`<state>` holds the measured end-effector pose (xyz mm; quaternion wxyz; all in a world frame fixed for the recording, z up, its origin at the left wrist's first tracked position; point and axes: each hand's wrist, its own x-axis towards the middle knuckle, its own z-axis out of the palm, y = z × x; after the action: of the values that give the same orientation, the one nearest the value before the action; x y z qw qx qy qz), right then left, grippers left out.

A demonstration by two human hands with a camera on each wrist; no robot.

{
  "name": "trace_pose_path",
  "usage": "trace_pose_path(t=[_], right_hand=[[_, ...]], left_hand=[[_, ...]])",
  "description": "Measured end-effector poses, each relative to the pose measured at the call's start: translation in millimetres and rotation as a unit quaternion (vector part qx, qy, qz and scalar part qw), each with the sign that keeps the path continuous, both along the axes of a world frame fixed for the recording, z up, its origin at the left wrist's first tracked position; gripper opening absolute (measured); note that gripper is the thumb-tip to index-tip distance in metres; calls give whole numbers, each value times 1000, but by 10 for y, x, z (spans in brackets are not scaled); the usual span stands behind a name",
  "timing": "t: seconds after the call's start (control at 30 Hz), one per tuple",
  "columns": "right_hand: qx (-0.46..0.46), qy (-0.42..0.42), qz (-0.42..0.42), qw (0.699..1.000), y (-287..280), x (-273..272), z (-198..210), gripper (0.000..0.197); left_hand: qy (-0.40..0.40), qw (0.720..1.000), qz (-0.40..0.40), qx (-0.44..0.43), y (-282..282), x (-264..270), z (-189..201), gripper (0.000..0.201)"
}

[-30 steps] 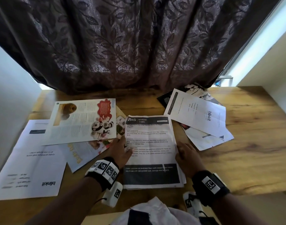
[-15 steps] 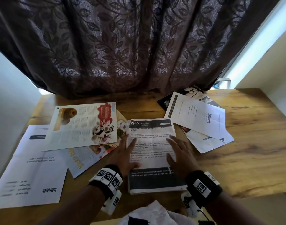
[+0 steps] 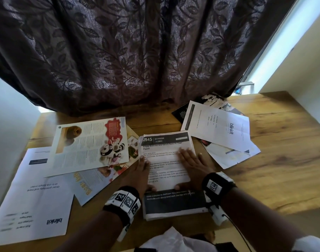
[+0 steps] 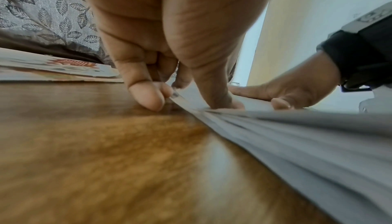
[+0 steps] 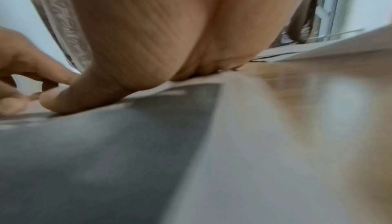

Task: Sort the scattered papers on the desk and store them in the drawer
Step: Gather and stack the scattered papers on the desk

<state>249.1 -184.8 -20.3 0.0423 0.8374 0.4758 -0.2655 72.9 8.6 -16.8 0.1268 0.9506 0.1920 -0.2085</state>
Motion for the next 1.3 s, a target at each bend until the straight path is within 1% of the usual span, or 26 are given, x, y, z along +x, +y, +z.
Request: trace_pose_path(t=[0.1,0.17,0.27,0.3,0.37,0.4,0.47,0.53,0.57,0.63,0.73,0.83,0.87,0.9,0.93,0.97,1.0,1.03,1.07,1.1,1.13,1.17,1.2,1.23,1.27,1.3], right_hand=[[-5,2,-27,1000,-181,160,55,139],[2,15,-32,999,-207,196,52,139],[17,28,-33,999,-197,176,58,133],[27,36,-40,998,-182,181,82,126],[57,39,-69,995,-91,265,110,104],[87,23,-89,992,-42,306,158,91],[168,-31,-120,978,-97,579,342,72],[173,-46,-141,974,-12,674,464,62],[163,-42,-166,972,0,732,475,63],[130,-31,-208,969,-43,910,405,71],[51,-33,-184,981,-120,1116,249,81],[42,-49,-237,969,-266,1259,225,86],[48,-61,-258,963,-334,1305,231,86],[56,-79,-272,957,-410,1347,250,85],[63,-98,-283,952,-489,1377,281,78],[76,-114,-288,948,-566,1406,299,66],[93,-128,-294,943,-635,1423,326,51],[105,-135,-301,938,-686,1428,346,40],[102,-138,-308,936,-724,1425,355,33],[94,-143,-310,935,-749,1423,360,28],[80,-149,-304,937,-761,1429,348,25],[72,-154,-299,939,-760,1436,344,23],[69,-154,-300,939,-750,1441,348,23],[70,-151,-304,938,-744,1451,353,23],[74,-148,-308,937,-748,1466,356,25],[80,-145,-311,936,-753,1480,354,26]], left_hand=[[-1,1000,3,-9,5,15,-15,99],[-2,1000,3,3,-3,25,-16,99],[-1,1000,5,10,-7,32,-19,102],[1,1000,8,13,7,25,-36,103],[2,1000,11,11,38,-6,-20,103],[0,1000,14,6,41,-28,0,103],[-5,1000,19,6,-70,130,54,102],[-1,1000,19,4,-41,84,78,104],[4,1000,22,4,-22,66,68,104],[11,1000,27,0,-35,61,65,104],[-20,998,57,-18,-69,46,110,102],[-39,986,103,-128,-72,92,109,93],[-32,986,102,-128,-67,97,104,92],[-13,994,80,-78,-64,94,114,95],[-13,997,66,-37,-48,81,127,100],[-43,998,46,-16,-37,71,149,105],[-36,999,1,3,-45,77,211,109],[21,998,-42,29,-33,83,247,110],[17,996,-63,57,7,61,152,104],[-8,994,-72,76,17,44,100,99],[9,994,-73,83,-3,32,130,97],[59,993,-73,66,-63,45,248,102],[79,993,-79,46,-116,90,382,111],[6,997,-44,61,-123,90,395,113],[-15,996,-31,84,-117,66,350,109],[-4,998,-18,54,-137,62,331,104]])
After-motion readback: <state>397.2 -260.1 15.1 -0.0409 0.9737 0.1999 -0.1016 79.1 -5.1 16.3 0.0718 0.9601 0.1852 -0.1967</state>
